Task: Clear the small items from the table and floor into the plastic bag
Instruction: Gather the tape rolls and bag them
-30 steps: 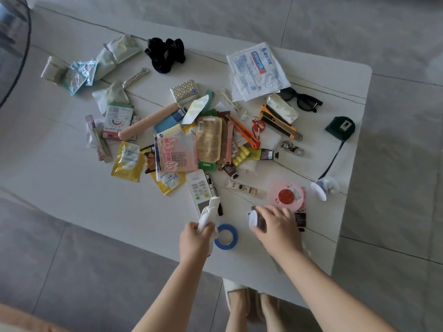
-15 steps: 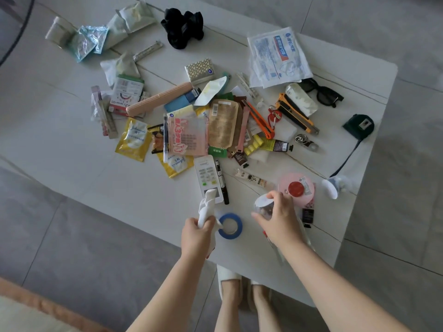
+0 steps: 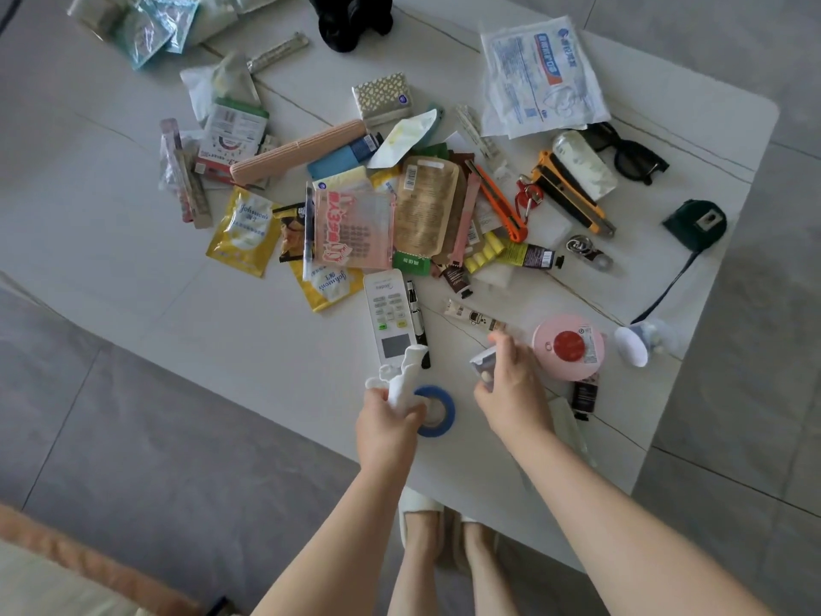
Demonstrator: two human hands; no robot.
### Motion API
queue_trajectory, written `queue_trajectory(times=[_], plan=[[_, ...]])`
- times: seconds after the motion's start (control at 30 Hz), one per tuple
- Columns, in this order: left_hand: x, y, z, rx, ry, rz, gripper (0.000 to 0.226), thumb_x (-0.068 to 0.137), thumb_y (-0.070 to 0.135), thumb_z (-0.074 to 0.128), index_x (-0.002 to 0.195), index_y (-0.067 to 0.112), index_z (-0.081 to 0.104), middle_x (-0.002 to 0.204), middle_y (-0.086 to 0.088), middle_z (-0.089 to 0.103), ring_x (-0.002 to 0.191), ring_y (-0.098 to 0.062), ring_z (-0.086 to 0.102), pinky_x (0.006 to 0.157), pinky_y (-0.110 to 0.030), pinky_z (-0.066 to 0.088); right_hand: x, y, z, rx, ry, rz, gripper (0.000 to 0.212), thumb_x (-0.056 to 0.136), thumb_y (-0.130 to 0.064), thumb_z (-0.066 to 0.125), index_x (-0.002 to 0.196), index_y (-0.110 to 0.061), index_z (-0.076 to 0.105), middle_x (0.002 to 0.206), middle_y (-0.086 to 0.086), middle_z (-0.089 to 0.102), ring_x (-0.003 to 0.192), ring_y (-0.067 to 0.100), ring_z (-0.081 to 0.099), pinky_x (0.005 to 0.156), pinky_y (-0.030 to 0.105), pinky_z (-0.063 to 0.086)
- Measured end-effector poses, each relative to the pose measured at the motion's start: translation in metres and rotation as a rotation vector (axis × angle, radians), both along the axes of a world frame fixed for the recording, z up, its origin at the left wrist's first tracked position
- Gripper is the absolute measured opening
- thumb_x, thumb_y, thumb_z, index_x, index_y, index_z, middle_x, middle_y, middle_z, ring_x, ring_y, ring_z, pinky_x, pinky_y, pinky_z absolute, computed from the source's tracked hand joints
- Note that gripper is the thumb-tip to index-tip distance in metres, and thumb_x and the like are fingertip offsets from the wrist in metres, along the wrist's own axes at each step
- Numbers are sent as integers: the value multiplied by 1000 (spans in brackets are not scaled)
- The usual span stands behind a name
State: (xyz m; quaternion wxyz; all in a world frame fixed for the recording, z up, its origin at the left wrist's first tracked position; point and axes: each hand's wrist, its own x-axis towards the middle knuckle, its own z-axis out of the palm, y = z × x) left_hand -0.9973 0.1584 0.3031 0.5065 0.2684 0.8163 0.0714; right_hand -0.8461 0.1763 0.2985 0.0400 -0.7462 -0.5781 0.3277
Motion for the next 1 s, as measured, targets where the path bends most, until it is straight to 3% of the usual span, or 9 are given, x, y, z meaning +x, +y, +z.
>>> queue_trajectory(times=[0.13,0.27,0.4,0.5,0.6,0.7,0.8,0.87,1.0], plan=[[4,2,3,-17,51,-44,16,82,19,61,93,14,51,78,0,54,68,-17,54,63,-33,49,6,2,10,-36,168,-121,57,79,0,63,130,-9,38,112,15,52,89,20,49,71,23,38],[1,3,17,-58,-5,27,14,80,16,60,86,19,48,77,-2,54,68,-20,53,69,-37,52,11,1,30,-120,333,-229,56,79,-1,63,126,-16,36,111,10,53,92,22,56,71,33,54],[-7,6,57,-29,-174,237,20,82,7,60,100,7,52,85,-11,55,67,-21,54,61,-33,53,12,5,70,-171,467,-340,50,82,-1,63,119,-19,36,90,-6,53,78,8,53,50,10,44],[-18,8,96,16,-215,343,26,80,5,62,103,1,53,84,-11,55,69,-20,55,56,-27,53,9,11,105,-165,550,-416,49,80,-1,65,117,-18,39,91,-4,52,73,7,52,46,11,46],[-31,9,141,51,-214,420,29,80,3,61,107,-3,55,82,-13,54,66,-20,53,50,-24,48,2,17,148,-170,623,-413,52,78,-2,67,118,-20,39,106,4,52,78,10,55,56,16,45],[-44,7,190,90,-236,526,34,79,4,64,111,2,54,96,-18,58,76,-23,58,50,-24,49,-11,23,199,-180,704,-366,52,78,-1,67,116,-21,38,105,0,49,80,6,53,60,20,46],[-58,1,243,147,-263,618,40,76,6,69,112,4,53,97,-17,58,79,-25,60,58,-30,54,-31,26,250,-205,767,-309,55,78,0,68,118,-22,38,110,3,49,85,8,54,60,23,50],[-70,-5,277,196,-293,668,40,75,5,71,110,3,53,96,-17,58,77,-25,60,55,-29,54,-49,28,281,-218,816,-271,55,79,3,67,118,-22,37,110,4,51,87,10,55,63,28,54],[-102,-22,333,335,-323,804,32,76,0,68,106,-1,56,88,-16,58,72,-25,60,54,-31,54,-95,27,334,-242,887,-149,52,82,4,64,120,-19,36,104,1,52,85,8,52,61,21,47]])
